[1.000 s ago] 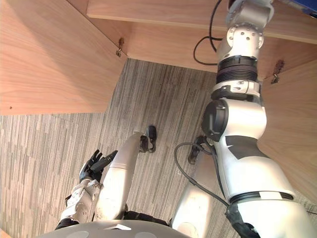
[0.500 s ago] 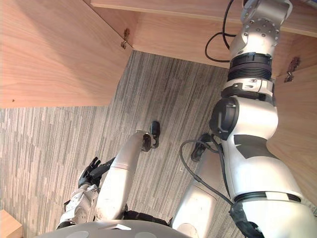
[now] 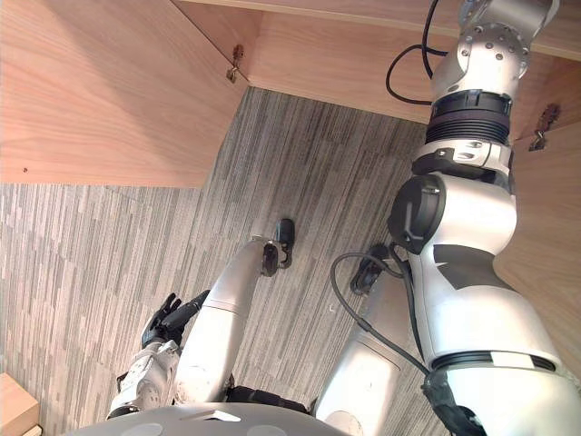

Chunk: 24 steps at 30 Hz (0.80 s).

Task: Walk over to the cabinet, pick up the folder, carry it to the office cabinet, place the folder inside the office cabinet, then close the office cabinet door

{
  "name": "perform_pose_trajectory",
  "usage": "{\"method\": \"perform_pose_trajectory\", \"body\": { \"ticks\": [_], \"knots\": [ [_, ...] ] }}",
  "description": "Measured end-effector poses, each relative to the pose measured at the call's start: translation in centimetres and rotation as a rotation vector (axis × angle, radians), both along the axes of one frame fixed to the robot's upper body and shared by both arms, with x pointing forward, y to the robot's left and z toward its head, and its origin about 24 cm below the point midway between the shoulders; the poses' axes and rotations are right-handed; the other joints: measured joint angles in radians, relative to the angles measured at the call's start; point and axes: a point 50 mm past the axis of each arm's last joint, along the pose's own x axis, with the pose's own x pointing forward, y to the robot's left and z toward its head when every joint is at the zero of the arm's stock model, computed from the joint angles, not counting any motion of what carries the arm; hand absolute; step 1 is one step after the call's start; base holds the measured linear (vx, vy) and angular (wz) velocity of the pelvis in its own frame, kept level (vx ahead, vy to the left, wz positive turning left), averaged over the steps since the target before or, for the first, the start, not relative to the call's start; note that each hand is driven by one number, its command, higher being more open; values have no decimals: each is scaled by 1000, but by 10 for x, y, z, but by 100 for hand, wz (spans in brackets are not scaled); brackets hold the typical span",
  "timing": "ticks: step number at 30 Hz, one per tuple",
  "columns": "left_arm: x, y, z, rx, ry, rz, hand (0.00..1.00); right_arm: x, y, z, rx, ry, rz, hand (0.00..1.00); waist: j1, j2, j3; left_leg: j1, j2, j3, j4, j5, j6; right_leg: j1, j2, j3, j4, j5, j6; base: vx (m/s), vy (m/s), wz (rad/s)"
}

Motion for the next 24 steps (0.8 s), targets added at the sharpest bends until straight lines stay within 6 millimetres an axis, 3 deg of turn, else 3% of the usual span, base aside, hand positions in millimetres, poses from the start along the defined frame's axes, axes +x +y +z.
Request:
{"method": "perform_pose_trajectory", "body": {
  "ticks": [6, 12, 14, 22, 24],
  "knots": [
    [-2, 2, -1, -6, 7, 19, 100, 2, -2, -8, -15, 7, 0, 100, -1, 0, -2, 4, -2, -3, -2, 6, -6, 0, -3, -2, 9, -5, -8, -41, 25, 3],
    [13, -7, 0, -45, 3, 23, 100, 12, -6, -35, -85, 113, 18, 100, -8, -1, -6, 58, -1, 3, -42, 21, -9, 43, 1, -3, -15, 4, -16, -23, 30, -3],
    [9, -8, -3, -50, 23, 26, 100, 21, -5, -58, -186, 231, 27, 100, -10, -3, -51, 87, 3, 6, -86, 29, -8, 72, 12, -9, -63, 14, -11, 3, 53, -12],
    [9, -9, -4, -62, 24, 24, 100, 39, 12, -101, -704, 545, 64, 100, -41, -22, -67, 244, 11, 32, -227, 56, -6, 215, 33, -24, -196, 57, -4, 44, 56, -13],
    [9, -10, -4, -70, 21, 15, 100, 43, 18, -117, -856, 620, 92, 100, -49, -39, -84, 286, 4, 31, -280, 74, -11, 247, 32, -34, -230, 64, -3, 77, 6, 3]
  ]
}}
